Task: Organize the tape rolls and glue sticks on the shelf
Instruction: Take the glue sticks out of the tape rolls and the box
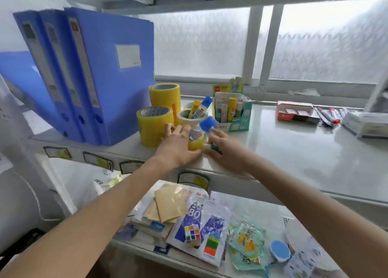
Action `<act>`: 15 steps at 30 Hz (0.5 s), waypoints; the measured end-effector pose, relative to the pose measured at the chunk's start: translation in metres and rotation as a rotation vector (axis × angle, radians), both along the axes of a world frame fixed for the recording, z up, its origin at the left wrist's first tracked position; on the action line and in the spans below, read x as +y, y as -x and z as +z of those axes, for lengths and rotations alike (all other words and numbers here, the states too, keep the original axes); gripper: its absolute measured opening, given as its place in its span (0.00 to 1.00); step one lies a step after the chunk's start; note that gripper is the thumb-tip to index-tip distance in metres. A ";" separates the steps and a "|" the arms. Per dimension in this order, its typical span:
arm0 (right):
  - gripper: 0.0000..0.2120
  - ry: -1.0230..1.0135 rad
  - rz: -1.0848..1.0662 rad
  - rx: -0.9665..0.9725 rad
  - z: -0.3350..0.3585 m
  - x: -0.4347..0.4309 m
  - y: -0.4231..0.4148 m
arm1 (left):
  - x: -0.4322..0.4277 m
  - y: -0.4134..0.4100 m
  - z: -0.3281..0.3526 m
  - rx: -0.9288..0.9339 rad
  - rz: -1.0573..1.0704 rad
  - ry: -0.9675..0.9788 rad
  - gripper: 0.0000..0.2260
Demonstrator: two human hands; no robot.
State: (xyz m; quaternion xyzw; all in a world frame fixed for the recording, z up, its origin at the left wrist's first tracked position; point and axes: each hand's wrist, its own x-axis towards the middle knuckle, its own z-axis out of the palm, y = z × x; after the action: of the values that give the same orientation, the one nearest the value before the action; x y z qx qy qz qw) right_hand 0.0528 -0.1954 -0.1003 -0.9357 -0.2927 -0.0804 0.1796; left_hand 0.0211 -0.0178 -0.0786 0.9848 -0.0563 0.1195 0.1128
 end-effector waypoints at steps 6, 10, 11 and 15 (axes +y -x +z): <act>0.14 0.000 0.025 -0.091 0.006 -0.015 0.048 | -0.010 0.027 0.001 -0.047 -0.061 0.029 0.40; 0.12 -0.029 -0.025 -0.123 0.008 -0.048 0.078 | -0.039 0.046 0.002 -0.055 -0.188 0.062 0.40; 0.12 -0.028 -0.052 -0.122 0.009 -0.061 0.085 | -0.051 0.048 0.002 -0.049 -0.229 0.073 0.39; 0.12 0.010 -0.224 -0.135 0.006 -0.133 0.103 | -0.120 0.048 0.000 -0.033 -0.395 0.113 0.35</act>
State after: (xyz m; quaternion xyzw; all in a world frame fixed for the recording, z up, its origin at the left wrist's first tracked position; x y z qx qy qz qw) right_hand -0.0503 -0.3285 -0.0948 -0.9559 -0.1980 -0.1613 0.1449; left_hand -0.0273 -0.1378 -0.0785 0.9446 -0.2433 0.1141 0.1883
